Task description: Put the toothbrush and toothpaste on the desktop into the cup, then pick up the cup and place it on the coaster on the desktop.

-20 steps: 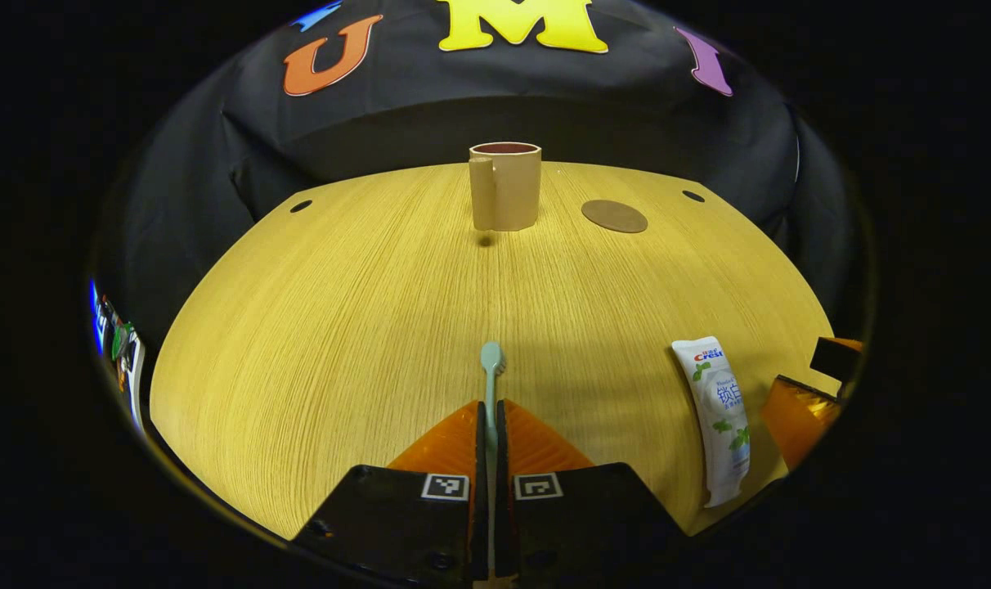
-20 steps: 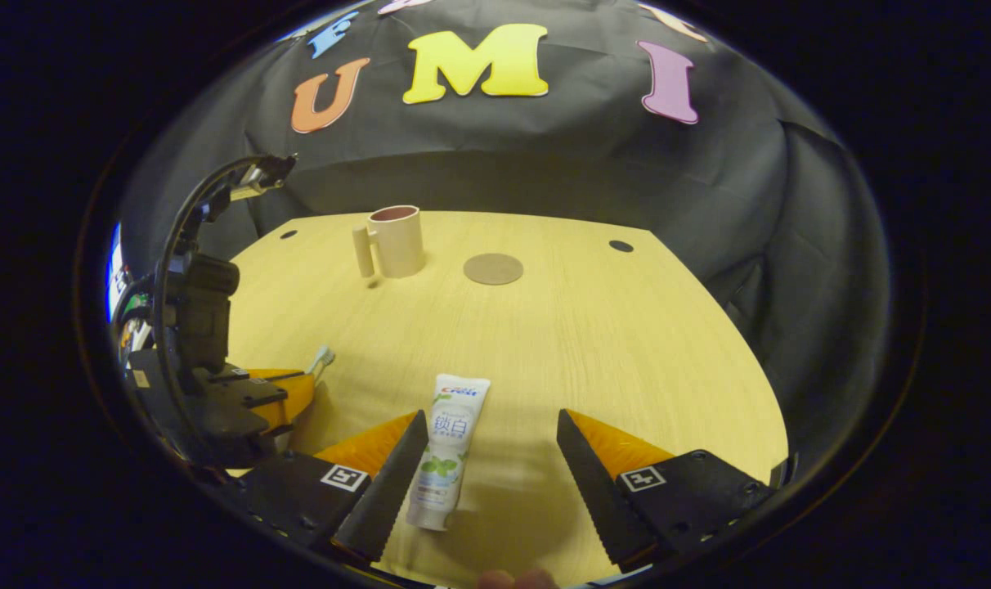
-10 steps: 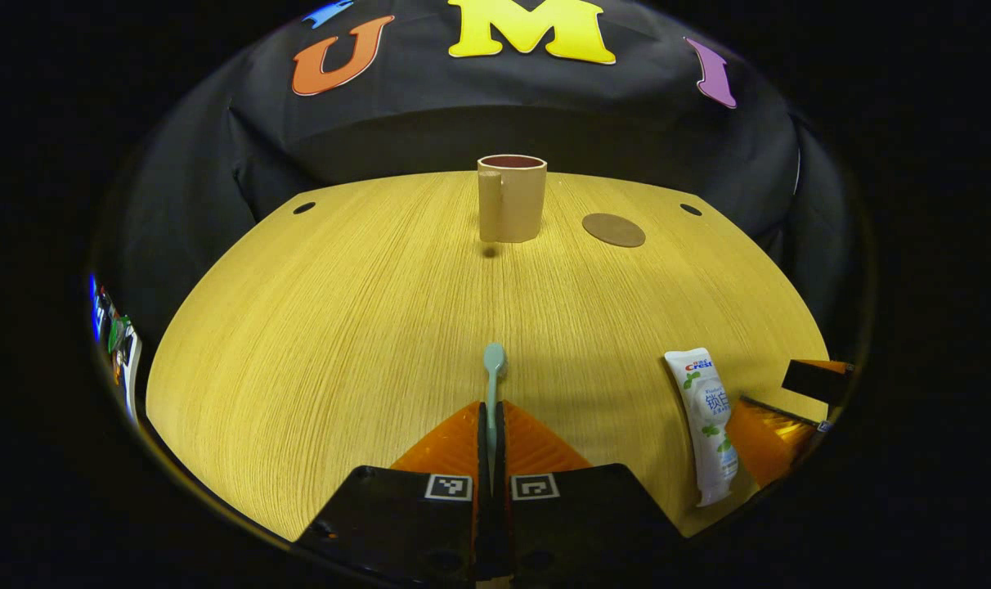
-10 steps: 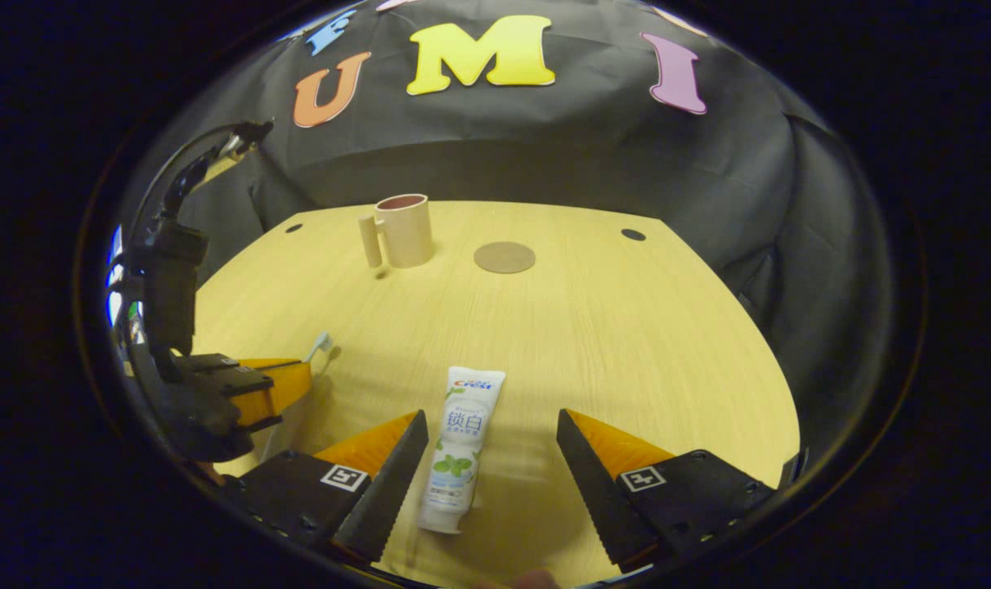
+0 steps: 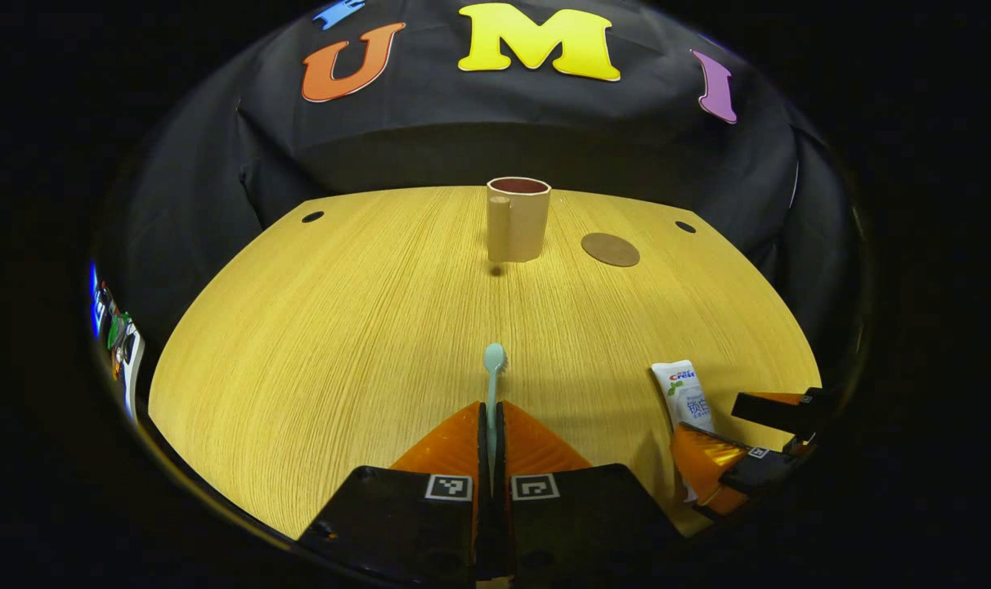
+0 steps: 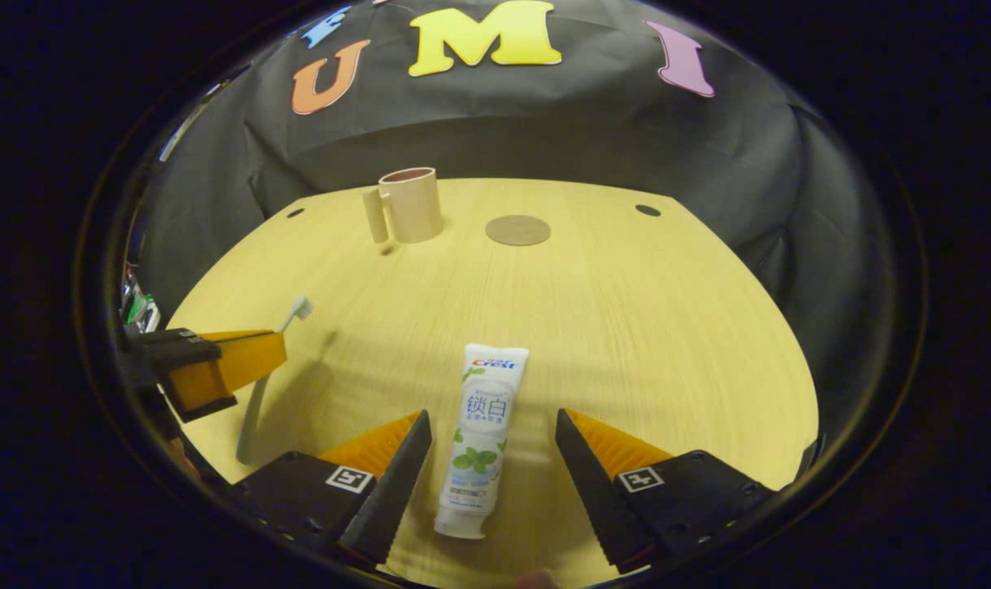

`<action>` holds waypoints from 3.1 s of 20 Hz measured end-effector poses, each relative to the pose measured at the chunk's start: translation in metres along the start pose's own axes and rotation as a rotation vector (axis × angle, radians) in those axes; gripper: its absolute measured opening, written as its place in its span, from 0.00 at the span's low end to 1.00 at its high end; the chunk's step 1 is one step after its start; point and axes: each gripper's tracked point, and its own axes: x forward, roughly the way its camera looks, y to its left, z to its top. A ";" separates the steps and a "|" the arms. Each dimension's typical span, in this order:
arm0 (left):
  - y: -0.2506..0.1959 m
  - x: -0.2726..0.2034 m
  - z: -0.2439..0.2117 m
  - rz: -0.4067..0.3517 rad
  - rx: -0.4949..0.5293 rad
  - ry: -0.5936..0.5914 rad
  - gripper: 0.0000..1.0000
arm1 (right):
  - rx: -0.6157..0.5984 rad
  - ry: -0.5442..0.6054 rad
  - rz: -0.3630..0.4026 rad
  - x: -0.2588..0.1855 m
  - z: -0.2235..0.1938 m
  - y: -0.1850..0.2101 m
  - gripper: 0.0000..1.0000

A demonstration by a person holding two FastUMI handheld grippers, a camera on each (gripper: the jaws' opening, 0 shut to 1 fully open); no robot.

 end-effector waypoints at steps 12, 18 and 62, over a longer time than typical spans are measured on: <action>-0.004 -0.021 0.014 -0.038 -0.010 -0.035 0.03 | 0.000 0.062 -0.003 0.020 0.003 0.008 0.25; -0.003 -0.032 0.036 -0.054 -0.028 -0.083 0.03 | 0.008 0.038 0.032 -0.001 0.017 0.007 0.10; -0.022 0.118 0.350 -0.112 -0.145 -0.787 0.03 | 0.114 -0.026 0.039 -0.011 0.111 -0.078 0.10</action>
